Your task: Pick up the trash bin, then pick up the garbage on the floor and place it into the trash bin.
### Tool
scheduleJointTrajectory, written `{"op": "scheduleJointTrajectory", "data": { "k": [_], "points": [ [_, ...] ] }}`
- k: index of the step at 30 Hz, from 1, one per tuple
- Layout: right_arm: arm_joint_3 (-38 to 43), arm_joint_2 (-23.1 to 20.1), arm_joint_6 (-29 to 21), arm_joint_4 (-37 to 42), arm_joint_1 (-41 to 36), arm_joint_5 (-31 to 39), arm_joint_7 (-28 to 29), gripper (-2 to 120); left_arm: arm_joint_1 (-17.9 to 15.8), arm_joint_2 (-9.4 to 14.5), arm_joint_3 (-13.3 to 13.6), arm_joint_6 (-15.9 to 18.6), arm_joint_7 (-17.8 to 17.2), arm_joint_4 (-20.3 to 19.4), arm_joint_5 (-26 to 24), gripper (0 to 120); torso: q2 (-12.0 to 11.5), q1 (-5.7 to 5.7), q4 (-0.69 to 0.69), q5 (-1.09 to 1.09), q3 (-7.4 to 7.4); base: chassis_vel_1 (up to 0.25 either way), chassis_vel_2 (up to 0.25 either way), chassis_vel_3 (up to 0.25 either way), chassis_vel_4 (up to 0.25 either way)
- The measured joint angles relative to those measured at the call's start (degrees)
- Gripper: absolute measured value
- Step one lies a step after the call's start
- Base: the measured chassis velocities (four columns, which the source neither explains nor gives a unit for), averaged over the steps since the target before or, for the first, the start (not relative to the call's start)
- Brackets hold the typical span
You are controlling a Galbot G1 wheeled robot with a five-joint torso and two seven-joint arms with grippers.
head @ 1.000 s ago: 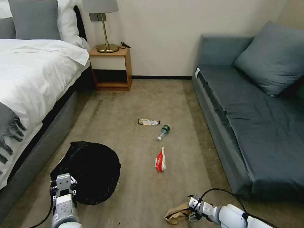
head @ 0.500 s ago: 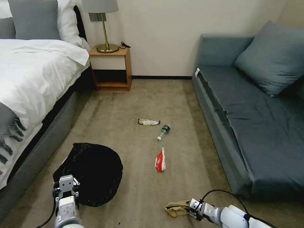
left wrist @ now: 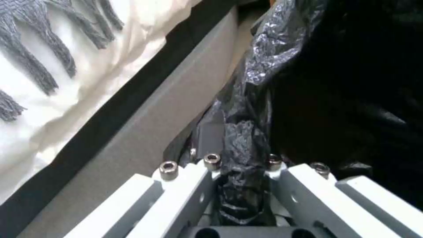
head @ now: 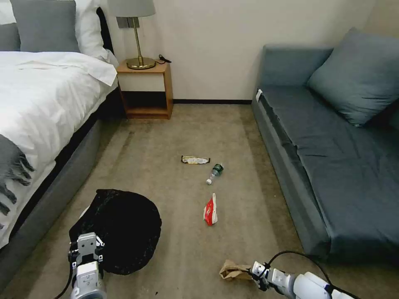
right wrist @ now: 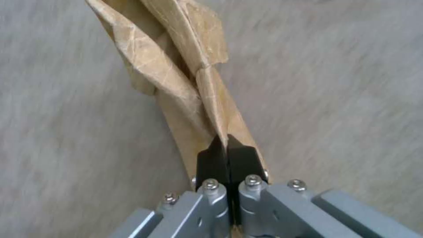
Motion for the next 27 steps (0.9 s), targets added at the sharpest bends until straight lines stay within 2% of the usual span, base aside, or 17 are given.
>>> {"op": "scheduleJointTrajectory", "data": {
  "k": [7, 13, 15, 16, 17, 18, 27],
  "points": [
    [3.5, 1.5, -1.3, 3.7, 3.3, 3.3, 1.2, 0, 0.4, 0.3, 0.0, 0.0, 0.0, -0.6, 0.0, 1, 0.0, 0.0, 0.01, 0.0, 0.0, 0.0, 0.0, 0.0, 0.0],
    [4.1, 3.3, -1.6, 8.6, 8.9, 10.0, 2.5, 0, 0.0, 0.1, 0.5, 0.2, 0.0, -1.0, 0.1, 1, 0.0, 0.0, 0.01, -0.01, 0.01, 0.0, 0.0, 0.0, 0.0],
    [3.6, 3.8, -1.0, 9.4, 10.6, 12.7, 2.7, 0, -0.3, 0.0, 0.6, 0.3, 0.0, -1.0, 0.2, 1, 0.0, 0.0, 0.01, -0.03, 0.01, 0.0, 0.0, 0.0, 0.0],
    [2.5, 4.7, 0.0, 10.4, 13.2, 17.5, 2.8, 0, -0.6, -0.1, 0.9, 0.4, -0.1, -1.0, 0.2, 1, 0.0, 0.0, 0.01, 0.02, 0.01, 0.0, 0.0, 0.0, 0.0],
    [2.2, 5.0, 0.0, 10.7, 14.0, 19.1, 2.8, 0, -0.7, -0.2, 0.9, 0.5, -0.1, -1.0, 0.2, 1, 0.0, 0.0, 0.01, 0.01, 0.01, 0.0, 0.0, 0.0, 0.0],
    [1.0, 6.0, 0.1, 11.3, 16.5, 23.2, 2.9, 0, -0.8, -0.2, 1.3, 0.9, -0.1, -1.4, -0.3, 1, 0.0, 0.0, 0.01, -0.04, 0.01, 0.0, 0.0, 0.0, 0.0],
    [-5.3, 10.1, 0.3, 12.3, 21.6, 33.4, 2.5, 0, -2.2, -0.2, 2.0, 2.6, -0.2, -2.5, -2.5, 1, 0.0, 0.0, 0.01, -0.01, 0.0, 0.0, 0.0, 0.0, 0.0]
  ]
}}
